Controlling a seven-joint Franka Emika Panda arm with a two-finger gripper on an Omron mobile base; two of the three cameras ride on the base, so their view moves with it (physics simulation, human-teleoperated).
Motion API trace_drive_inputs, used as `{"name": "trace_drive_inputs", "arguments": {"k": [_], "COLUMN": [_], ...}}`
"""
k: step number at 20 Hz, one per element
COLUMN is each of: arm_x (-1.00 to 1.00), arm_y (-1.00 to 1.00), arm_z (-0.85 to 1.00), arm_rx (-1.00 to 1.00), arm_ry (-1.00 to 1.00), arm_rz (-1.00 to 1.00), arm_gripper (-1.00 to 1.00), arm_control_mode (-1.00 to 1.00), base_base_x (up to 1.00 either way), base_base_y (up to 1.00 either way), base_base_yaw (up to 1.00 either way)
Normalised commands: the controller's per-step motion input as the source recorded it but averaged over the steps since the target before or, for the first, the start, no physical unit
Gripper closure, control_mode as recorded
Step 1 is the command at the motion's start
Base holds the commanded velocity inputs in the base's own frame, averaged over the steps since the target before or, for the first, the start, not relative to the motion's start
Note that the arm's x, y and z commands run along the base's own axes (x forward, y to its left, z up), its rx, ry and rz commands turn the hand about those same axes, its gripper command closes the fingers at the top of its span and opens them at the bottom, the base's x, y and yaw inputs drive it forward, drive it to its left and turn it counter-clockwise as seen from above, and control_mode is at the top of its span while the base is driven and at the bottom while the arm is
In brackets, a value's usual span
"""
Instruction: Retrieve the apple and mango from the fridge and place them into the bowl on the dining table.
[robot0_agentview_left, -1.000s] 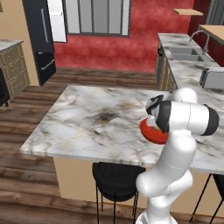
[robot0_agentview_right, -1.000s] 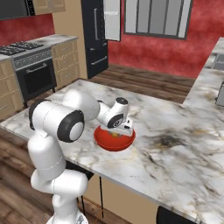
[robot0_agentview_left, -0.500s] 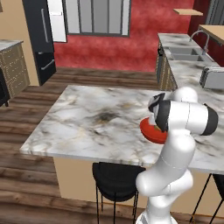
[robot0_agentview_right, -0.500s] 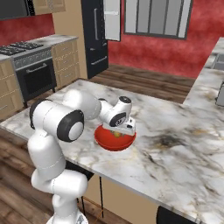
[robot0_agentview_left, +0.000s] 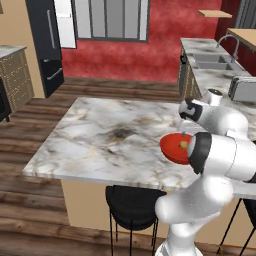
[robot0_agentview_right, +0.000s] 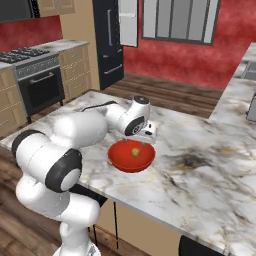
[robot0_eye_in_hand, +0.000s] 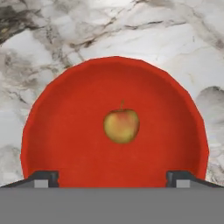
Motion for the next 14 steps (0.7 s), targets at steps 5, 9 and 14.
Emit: {"name": "trace_drive_inputs", "arguments": {"k": [5,9,14], "arm_x": [-0.95,-1.00,-1.00], "arm_y": [0.00,0.08,0.32], "arm_z": [0.92,0.86,0.82], "arm_rx": [-0.08,-0.14,-0.19], "arm_ry": [-0.16,-0.25,-0.30], "arm_rz": [0.00,0.00,0.01], "arm_gripper": [-1.00,-1.00,-1.00], "arm_control_mode": [-1.00,-1.00,-1.00], "base_base_x": [0.00,0.00,0.00], "base_base_y": [0.00,0.00,0.00], "base_base_yaw": [0.00,0.00,0.00]}}
